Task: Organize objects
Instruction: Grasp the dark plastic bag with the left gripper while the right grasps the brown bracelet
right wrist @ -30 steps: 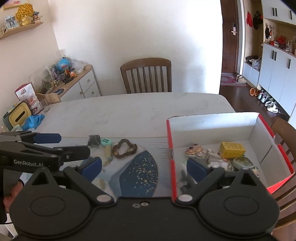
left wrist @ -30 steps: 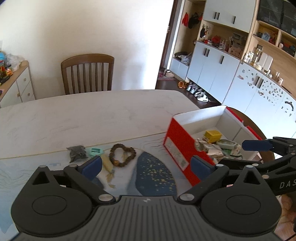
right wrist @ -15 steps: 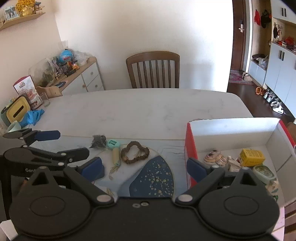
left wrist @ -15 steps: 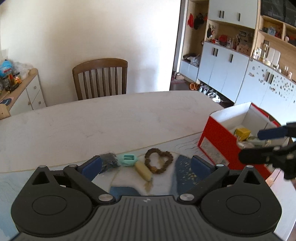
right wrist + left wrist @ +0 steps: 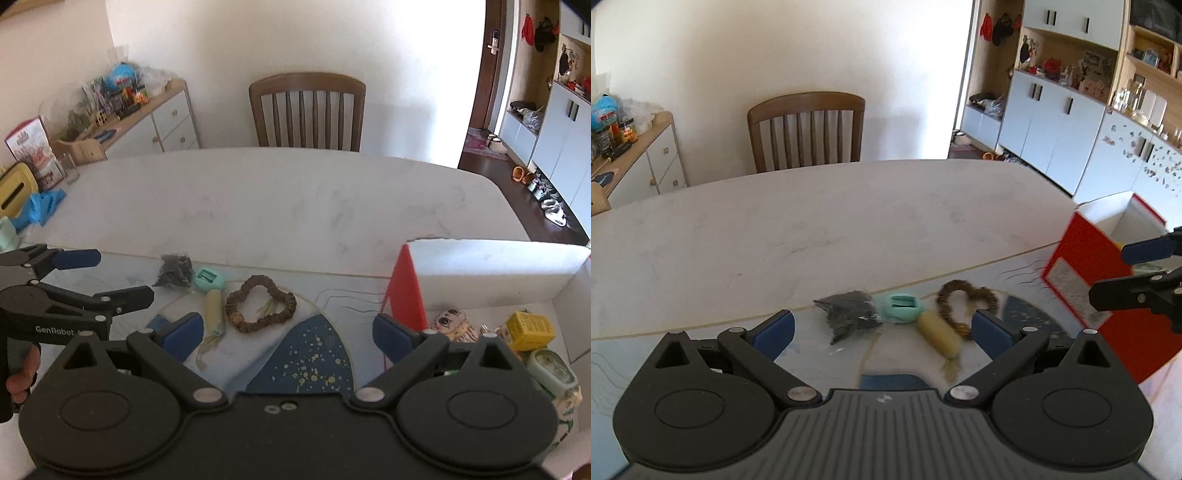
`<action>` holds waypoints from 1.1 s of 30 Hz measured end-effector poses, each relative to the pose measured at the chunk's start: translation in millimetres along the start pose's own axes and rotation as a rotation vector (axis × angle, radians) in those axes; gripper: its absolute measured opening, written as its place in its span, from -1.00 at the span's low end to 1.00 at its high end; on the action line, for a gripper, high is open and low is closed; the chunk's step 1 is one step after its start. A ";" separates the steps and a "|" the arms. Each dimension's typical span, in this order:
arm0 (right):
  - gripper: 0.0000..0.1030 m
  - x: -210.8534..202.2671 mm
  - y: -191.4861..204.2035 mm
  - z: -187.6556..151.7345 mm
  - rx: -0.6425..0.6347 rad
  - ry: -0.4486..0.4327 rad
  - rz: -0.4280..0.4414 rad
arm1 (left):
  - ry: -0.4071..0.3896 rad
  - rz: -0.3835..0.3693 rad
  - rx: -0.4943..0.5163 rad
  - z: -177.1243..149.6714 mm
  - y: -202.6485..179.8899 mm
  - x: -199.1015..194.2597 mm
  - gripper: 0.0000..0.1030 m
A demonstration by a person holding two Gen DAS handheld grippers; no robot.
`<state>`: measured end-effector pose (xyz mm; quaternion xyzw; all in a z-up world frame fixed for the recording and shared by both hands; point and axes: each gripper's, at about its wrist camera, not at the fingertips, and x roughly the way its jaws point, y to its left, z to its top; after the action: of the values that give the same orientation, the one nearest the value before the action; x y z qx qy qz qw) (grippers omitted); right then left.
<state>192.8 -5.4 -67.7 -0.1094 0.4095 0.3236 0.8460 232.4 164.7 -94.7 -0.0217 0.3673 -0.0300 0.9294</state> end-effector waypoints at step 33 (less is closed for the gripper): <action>0.15 123.8 9.2 13.8 -0.163 0.171 -0.029 | 0.072 -0.011 -0.124 -4.5 45.0 91.9 0.90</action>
<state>251.9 64.6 -152.7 -0.2107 0.4508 0.3330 0.8010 298.1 202.9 -163.4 -0.0802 0.4018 -0.0128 0.9121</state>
